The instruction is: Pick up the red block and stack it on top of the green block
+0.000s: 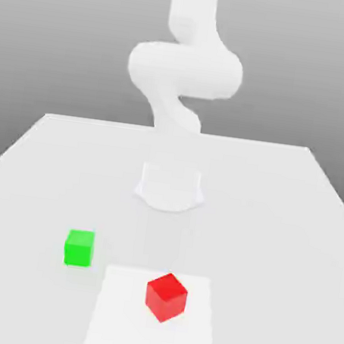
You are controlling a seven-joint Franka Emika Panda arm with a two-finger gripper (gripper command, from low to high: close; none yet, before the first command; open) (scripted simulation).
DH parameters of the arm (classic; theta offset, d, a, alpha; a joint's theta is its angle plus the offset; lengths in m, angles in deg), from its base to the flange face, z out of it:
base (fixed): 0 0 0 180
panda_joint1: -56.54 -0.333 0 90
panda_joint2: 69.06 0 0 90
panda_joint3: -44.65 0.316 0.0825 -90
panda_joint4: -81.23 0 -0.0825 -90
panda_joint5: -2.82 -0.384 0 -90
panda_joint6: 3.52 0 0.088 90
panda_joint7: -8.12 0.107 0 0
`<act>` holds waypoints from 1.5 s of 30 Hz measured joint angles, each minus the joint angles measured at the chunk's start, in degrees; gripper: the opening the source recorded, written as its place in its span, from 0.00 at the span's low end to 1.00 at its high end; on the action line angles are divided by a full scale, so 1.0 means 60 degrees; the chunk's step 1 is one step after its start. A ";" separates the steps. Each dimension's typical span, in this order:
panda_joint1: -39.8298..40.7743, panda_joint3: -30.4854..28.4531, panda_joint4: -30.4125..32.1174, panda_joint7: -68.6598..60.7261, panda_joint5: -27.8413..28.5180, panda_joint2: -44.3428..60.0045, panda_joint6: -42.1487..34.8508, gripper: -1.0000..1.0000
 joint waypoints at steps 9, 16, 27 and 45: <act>0.0698 0.0927 0.1785 0.3337 -0.0436 0.3219 0.1874 0.50; 0.1064 0.1489 0.3135 0.6259 -0.0183 0.5649 0.3300 0.50; 0.0586 0.0743 0.3590 0.9013 0.1453 0.9134 0.5854 0.00; 0.1939 0.0581 0.4562 0.7649 0.0045 0.6080 0.3815 0.00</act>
